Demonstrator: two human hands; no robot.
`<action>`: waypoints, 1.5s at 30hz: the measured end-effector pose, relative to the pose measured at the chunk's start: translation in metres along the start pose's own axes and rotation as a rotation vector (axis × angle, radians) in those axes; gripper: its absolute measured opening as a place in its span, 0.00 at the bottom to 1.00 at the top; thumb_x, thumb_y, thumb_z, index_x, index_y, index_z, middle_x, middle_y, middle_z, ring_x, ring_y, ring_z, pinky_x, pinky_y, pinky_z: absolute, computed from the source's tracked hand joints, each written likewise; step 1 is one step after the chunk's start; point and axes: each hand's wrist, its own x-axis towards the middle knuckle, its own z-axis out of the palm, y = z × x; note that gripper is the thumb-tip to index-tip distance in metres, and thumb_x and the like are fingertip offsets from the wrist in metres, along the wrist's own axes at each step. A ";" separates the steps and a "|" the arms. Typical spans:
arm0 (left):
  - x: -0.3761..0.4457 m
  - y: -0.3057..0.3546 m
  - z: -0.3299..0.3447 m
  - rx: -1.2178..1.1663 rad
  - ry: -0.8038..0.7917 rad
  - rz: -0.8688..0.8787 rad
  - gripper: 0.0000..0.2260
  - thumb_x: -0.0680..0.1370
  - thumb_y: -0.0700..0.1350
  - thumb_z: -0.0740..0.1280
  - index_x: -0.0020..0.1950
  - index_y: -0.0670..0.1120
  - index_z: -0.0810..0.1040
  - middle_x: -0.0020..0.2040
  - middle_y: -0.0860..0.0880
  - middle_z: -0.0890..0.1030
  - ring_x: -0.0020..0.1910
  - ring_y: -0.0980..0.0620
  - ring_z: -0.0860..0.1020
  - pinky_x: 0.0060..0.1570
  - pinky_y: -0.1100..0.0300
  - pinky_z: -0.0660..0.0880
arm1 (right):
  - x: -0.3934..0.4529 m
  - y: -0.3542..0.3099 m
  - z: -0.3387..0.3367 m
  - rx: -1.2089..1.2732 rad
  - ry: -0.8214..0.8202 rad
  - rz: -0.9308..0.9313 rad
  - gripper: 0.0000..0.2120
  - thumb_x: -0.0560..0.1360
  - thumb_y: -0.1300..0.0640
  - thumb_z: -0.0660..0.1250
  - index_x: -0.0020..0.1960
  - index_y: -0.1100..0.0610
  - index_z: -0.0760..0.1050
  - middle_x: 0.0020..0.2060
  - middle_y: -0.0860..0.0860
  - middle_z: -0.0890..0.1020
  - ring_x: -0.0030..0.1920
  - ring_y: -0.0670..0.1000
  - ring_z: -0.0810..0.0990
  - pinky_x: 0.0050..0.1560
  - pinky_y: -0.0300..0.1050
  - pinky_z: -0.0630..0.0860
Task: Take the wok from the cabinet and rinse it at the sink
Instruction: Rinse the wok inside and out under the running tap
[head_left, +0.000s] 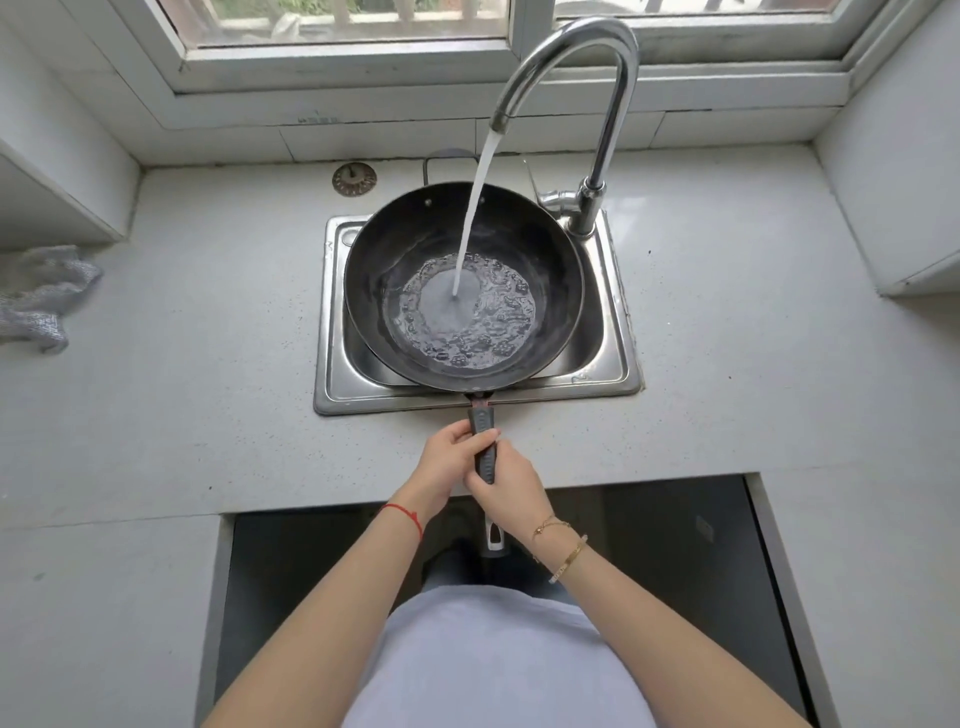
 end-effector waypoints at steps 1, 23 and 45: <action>0.000 0.000 0.000 0.003 -0.002 0.003 0.14 0.77 0.42 0.71 0.61 0.40 0.80 0.54 0.45 0.84 0.56 0.49 0.81 0.59 0.57 0.77 | 0.000 0.001 0.002 0.014 0.008 0.011 0.15 0.77 0.50 0.66 0.59 0.59 0.72 0.47 0.55 0.81 0.46 0.54 0.82 0.46 0.51 0.81; -0.003 -0.003 0.000 -0.167 -0.029 0.022 0.14 0.77 0.37 0.70 0.62 0.39 0.79 0.54 0.44 0.85 0.53 0.51 0.83 0.49 0.63 0.79 | -0.010 -0.007 0.025 0.416 0.215 0.206 0.08 0.79 0.52 0.64 0.55 0.54 0.76 0.38 0.59 0.81 0.20 0.51 0.75 0.18 0.41 0.72; -0.013 0.015 0.016 -0.155 -0.060 0.120 0.11 0.74 0.34 0.72 0.56 0.41 0.82 0.51 0.45 0.86 0.54 0.47 0.83 0.55 0.58 0.79 | -0.017 0.004 -0.003 0.338 0.259 0.028 0.06 0.77 0.59 0.65 0.44 0.49 0.73 0.28 0.52 0.76 0.22 0.51 0.74 0.23 0.43 0.72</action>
